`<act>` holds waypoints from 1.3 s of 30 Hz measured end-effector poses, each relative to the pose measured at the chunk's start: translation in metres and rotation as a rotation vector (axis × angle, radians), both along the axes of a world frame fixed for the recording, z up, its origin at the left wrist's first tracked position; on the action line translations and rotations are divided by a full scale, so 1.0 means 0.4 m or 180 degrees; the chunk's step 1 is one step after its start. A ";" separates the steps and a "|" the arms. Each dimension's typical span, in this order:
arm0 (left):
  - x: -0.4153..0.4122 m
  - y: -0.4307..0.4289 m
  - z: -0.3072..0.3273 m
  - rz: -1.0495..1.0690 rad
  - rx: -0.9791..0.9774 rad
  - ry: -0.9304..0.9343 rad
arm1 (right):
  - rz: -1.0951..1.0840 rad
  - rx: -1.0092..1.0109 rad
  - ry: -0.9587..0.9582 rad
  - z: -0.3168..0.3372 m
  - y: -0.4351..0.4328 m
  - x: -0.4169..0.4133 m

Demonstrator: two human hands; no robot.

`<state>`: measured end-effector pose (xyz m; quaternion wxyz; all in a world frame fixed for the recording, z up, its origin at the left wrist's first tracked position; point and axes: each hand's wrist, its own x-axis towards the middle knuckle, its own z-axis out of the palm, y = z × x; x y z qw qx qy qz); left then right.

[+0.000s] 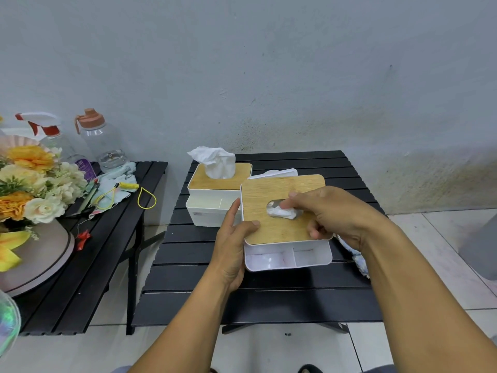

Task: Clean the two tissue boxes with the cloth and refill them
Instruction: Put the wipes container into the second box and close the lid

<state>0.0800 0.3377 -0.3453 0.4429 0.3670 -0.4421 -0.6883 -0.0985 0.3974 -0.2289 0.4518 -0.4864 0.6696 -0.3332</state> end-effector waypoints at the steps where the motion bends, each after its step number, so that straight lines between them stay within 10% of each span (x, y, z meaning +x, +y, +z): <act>1: 0.000 0.001 -0.001 -0.0015 -0.0001 0.0010 | -0.0005 -0.0022 -0.0013 -0.006 -0.001 0.000; 39: 0.001 -0.003 -0.029 -0.0162 0.0173 0.0084 | -0.0867 -0.0703 -0.0395 -0.002 -0.007 0.012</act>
